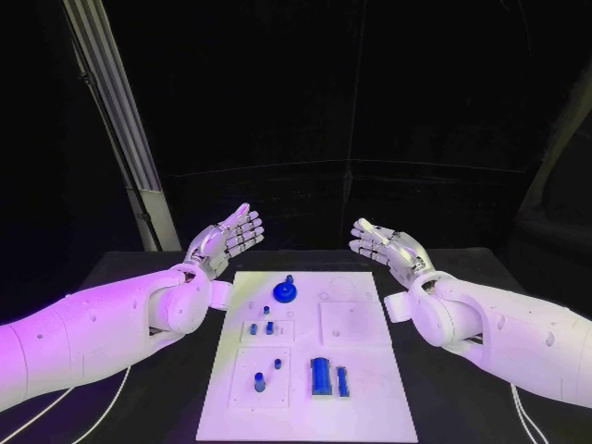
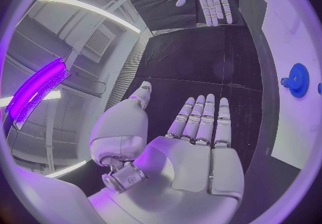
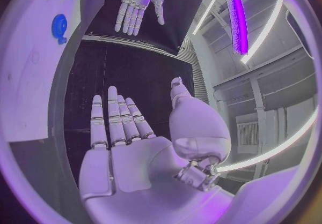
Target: Assemble the parts on the task board
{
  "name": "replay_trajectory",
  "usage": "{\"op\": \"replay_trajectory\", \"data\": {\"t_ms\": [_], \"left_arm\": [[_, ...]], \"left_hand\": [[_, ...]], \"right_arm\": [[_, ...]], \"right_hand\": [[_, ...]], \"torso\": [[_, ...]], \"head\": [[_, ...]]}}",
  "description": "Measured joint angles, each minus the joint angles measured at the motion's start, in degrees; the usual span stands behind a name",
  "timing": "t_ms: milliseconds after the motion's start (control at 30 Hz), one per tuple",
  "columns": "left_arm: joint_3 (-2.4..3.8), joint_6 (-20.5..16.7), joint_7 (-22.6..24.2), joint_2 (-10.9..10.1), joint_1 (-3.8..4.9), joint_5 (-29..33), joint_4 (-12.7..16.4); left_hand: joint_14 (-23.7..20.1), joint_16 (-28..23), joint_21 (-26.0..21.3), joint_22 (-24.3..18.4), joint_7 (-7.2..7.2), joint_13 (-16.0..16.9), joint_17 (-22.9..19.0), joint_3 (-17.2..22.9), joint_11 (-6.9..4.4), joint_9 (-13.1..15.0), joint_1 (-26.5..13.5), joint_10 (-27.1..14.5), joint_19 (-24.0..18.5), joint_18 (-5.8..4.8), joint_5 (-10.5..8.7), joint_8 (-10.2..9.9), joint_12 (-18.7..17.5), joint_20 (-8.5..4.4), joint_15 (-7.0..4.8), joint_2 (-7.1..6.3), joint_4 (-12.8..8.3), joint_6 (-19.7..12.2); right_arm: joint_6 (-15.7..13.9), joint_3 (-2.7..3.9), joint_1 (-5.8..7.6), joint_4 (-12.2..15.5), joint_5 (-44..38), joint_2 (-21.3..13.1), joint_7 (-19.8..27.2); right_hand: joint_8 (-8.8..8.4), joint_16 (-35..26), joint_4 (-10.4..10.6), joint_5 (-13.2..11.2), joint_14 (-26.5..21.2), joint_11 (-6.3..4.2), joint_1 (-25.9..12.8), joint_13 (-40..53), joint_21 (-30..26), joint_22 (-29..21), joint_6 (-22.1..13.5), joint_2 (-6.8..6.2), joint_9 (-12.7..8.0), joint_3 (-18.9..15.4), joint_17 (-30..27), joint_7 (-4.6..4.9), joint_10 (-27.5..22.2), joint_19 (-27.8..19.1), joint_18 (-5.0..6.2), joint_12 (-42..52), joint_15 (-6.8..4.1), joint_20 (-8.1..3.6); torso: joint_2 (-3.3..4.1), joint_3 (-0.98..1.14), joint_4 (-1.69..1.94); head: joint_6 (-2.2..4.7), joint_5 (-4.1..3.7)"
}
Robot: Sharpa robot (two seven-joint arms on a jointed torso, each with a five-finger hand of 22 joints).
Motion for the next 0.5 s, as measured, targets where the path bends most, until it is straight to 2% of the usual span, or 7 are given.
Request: {"op": "replay_trajectory", "data": {"t_ms": [100,167,200,233,300,400,500], "left_arm": [[1.68,-4.11,-0.16,-1.04,-1.16,-0.80,3.96],[2.70,-6.90,-0.25,-1.64,-1.90,-1.38,6.48],[3.22,-8.40,-0.31,-1.95,-2.26,-1.71,7.74],[3.91,-10.48,-0.38,-2.37,-2.75,-2.16,9.41],[4.85,-13.59,-0.50,-3.00,-3.42,-2.86,11.73],[6.14,-18.66,-0.69,-3.87,-4.37,-4.00,15.01],[7.11,-23.13,-0.84,-4.52,-5.07,-5.04,17.46]], "left_hand": [[-3.48,-0.70,-0.30,-0.92,-1.18,-0.11,-0.15,-1.08,-1.56,-0.13,-4.69,-3.65,-2.84,-0.02,-0.16,-0.26,-1.29,-1.02,-1.61,0.10,0.05,-3.52],[-5.61,-1.34,-0.30,-1.49,-2.37,-0.15,-0.21,-1.66,-2.67,-0.19,-7.56,-5.87,-4.55,-0.84,-0.16,-0.40,-1.88,-1.66,-2.32,0.14,0.12,-5.66],[-6.66,-2.00,-0.31,-1.75,-2.92,-0.17,-0.21,-1.98,-3.14,-0.20,-8.95,-6.95,-5.40,-0.92,-0.16,-0.53,-2.14,-1.94,-2.59,0.16,0.10,-6.68],[-7.69,-2.67,-0.31,-2.03,-3.36,-0.19,-0.22,-2.26,-3.51,-0.20,-10.35,-8.08,-6.27,-1.51,-0.16,-0.53,-2.31,-2.24,-2.86,0.18,0.15,-7.73],[-9.48,-3.77,-0.40,-2.51,-4.08,-0.21,-0.29,-2.77,-4.13,-0.21,-12.75,-9.93,-7.69,-3.17,-0.16,-0.53,-2.44,-2.79,-3.24,0.21,0.14,-9.51],[-11.93,-4.85,-0.54,-4.24,-4.77,-0.25,-0.31,-3.44,-4.74,-0.28,-16.04,-12.45,-9.69,-4.34,-0.37,-0.53,-2.69,-3.60,-3.62,0.22,0.22,-12.01],[-14.12,-5.48,-0.54,-5.74,-5.22,-0.28,-0.31,-5.34,-5.11,-0.29,-19.00,-14.76,-11.52,-4.47,-0.38,-0.76,-2.97,-5.41,-3.88,0.24,0.12,-14.19]], "right_arm": [[-3.56,-0.96,0.81,4.18,1.53,-1.23,0.46],[-6.65,-1.60,1.40,7.14,2.92,-2.09,0.93],[-7.99,-1.83,1.61,8.27,3.52,-2.39,1.14],[-9.72,-2.12,1.88,9.62,4.29,-2.76,1.42],[-12.15,-2.49,2.20,11.33,5.41,-3.25,1.83],[-15.69,-2.95,2.55,13.38,7.05,-3.84,2.46],[-18.31,-3.15,2.76,14.43,8.27,-4.13,2.95]], "right_hand": [[-0.05,-1.72,-0.10,-0.01,-3.77,-1.56,-5.32,-0.21,-0.71,-0.17,-3.48,-0.17,-0.53,0.56,-4.06,-0.77,-3.96,-3.23,-0.52,-0.24,-0.41,-0.91],[-0.05,-2.82,-0.23,-0.33,-6.19,-2.29,-8.68,-0.24,-1.28,-0.19,-5.65,-0.24,-0.77,0.88,-6.61,-1.36,-6.50,-5.25,-0.62,-0.24,-0.60,-1.49],[-0.05,-3.33,-0.16,-0.34,-7.28,-2.60,-10.22,-0.28,-1.81,-0.23,-6.65,-0.28,-0.86,0.94,-7.79,-1.95,-7.65,-6.18,-1.43,-0.24,-0.66,-1.78],[-0.05,-3.85,-0.16,-0.34,-8.48,-2.95,-11.88,-0.31,-2.53,-0.28,-7.57,-0.31,-0.93,0.94,-9.05,-2.78,-8.91,-7.20,-1.41,-0.24,-0.71,-2.00],[-0.05,-4.70,-0.25,-0.34,-10.32,-3.27,-14.47,-0.35,-3.64,-0.29,-9.37,-0.32,-1.05,1.16,-11.03,-3.75,-10.81,-8.74,-1.41,-0.24,-0.81,-2.55],[-0.13,-5.94,-0.17,-0.33,-13.01,-3.57,-18.22,-0.39,-4.90,-0.30,-11.83,-0.37,-1.11,1.24,-13.90,-4.89,-13.60,-10.89,-3.01,-0.24,-0.91,-4.52],[-0.27,-7.00,-0.32,-0.34,-15.31,-3.80,-21.48,-0.42,-5.67,-0.35,-13.93,-0.40,-1.20,1.39,-16.37,-5.59,-16.02,-12.86,-4.12,-0.23,-0.95,-5.87]], "torso": [[0.11,0.29,0.35],[0.13,0.38,0.47],[0.14,0.42,0.52],[0.15,0.44,0.54],[0.16,0.48,0.59],[0.18,0.51,0.64],[0.18,0.53,0.65]], "head": [[0.17,0.10],[0.19,0.14],[0.21,0.14],[0.21,0.15],[0.21,0.15],[0.22,0.15],[0.22,0.15]]}}
